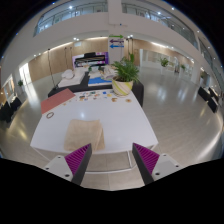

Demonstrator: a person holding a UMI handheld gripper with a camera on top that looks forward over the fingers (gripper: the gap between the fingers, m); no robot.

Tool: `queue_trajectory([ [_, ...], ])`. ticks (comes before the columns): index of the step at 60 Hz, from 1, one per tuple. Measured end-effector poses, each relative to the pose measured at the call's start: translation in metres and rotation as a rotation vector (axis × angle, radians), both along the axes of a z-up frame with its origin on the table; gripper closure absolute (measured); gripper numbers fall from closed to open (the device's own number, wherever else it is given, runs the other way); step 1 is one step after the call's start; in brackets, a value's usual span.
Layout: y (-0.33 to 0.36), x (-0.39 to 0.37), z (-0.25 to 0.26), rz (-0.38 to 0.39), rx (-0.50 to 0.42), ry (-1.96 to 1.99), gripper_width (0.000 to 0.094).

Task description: Fold towel

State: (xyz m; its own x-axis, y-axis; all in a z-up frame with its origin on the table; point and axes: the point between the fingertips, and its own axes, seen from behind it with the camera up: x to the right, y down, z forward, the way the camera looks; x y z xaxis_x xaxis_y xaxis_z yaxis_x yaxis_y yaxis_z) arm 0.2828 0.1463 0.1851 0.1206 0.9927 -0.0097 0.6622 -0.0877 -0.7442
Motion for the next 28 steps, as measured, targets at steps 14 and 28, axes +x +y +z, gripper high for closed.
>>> queue_trajectory([
  [14,0.006,0.064,0.024,0.010,0.043,0.000,0.0083],
  [28,0.011,0.075,0.006,0.012,0.056,-0.035,0.0093],
])
